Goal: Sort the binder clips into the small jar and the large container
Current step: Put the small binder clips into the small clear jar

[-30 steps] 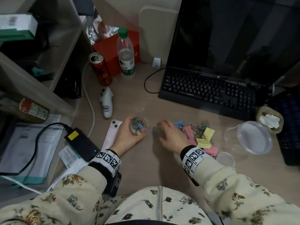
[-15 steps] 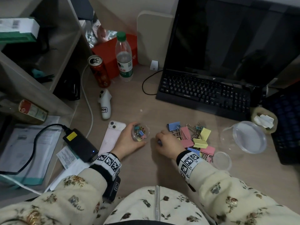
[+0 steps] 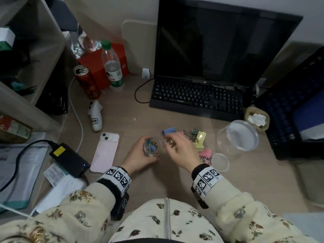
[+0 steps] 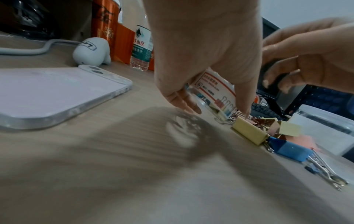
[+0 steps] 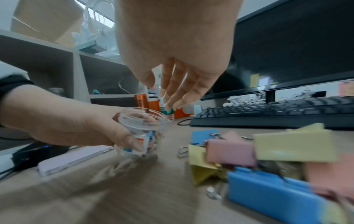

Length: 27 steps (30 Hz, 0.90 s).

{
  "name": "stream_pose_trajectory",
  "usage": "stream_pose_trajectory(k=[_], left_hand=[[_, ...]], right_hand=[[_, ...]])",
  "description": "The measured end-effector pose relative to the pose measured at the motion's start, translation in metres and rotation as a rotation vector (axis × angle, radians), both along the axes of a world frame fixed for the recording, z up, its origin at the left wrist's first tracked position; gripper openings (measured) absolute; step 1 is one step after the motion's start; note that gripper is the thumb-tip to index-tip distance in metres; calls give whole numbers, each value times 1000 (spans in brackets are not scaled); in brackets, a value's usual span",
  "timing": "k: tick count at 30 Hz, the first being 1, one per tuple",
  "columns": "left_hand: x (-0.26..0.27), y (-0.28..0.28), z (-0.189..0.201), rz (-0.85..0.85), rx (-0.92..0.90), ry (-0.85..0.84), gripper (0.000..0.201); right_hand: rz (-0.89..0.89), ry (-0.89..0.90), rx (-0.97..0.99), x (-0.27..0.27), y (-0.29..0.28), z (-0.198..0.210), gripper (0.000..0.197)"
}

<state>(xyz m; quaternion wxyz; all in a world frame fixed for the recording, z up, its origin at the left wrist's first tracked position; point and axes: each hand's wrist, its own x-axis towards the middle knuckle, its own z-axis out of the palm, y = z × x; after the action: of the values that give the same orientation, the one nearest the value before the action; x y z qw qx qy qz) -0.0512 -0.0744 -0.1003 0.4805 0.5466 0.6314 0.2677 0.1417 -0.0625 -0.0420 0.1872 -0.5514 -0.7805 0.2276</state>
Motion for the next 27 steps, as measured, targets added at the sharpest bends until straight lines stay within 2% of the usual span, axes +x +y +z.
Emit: stream_pose_trajectory(k=[2,4,7,9,11,14,16,21,27], left_hand=[[7,0,0,-10,10,8,83],[16,-1,2,-24,5,5,84],[29,0,6,-34,3,-22,81],[38,0,9,-47,4,-30,79],[46,1,10,-61,-1,-25,82],[54,3,11,-79,-2,-15,86],[59,4,13,-88,-1,-6,85],[66,3,16,-97,2,-5,82],[72,3,18,-92,6,3,80]], right_hand=[[-121,-37,-10,30,0,-3,30],[-279,-76,-113,70,3,-3,25],[-384,-291,-266,123,2,-3,15],[-319,-346,-366,144,-5,-5,17],[-208,-318,-460,151,-13,-7,22],[-112,-309,-513,148,-23,-9,38],[-103,-316,-498,142,-27,-16,48],[-137,-368,-390,131,-31,-29,38],[-101,-429,-317,125,-33,-34,42]])
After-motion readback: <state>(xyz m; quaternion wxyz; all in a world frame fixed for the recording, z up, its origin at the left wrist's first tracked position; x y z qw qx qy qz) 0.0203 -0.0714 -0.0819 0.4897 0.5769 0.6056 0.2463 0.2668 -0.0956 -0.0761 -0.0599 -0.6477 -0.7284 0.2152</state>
